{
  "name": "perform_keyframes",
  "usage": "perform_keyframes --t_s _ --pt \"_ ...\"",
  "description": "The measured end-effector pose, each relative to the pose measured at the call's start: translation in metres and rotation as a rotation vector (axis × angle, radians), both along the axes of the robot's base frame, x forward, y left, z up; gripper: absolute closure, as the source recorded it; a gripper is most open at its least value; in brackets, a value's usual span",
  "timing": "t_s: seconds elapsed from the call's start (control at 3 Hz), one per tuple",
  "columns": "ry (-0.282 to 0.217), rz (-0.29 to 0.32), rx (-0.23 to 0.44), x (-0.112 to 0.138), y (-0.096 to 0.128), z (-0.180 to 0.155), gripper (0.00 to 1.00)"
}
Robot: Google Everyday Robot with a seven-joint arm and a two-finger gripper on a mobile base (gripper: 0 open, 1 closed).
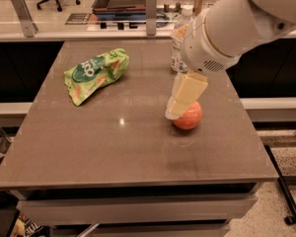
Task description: Pick green rice chip bag
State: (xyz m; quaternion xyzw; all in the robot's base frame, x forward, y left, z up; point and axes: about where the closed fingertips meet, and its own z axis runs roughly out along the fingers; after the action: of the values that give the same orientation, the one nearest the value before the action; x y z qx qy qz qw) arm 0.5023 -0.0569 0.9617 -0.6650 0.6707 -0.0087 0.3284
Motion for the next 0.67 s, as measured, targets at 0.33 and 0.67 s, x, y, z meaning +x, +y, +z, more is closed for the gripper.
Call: perform_keyframes --t_s 0.33,0.67 --pt "-0.062 0.022 -0.009 0.034 0.026 -0.011 0.00" --pt "-0.134 0.038 -0.016 0.061 0.043 -0.017 0.00"
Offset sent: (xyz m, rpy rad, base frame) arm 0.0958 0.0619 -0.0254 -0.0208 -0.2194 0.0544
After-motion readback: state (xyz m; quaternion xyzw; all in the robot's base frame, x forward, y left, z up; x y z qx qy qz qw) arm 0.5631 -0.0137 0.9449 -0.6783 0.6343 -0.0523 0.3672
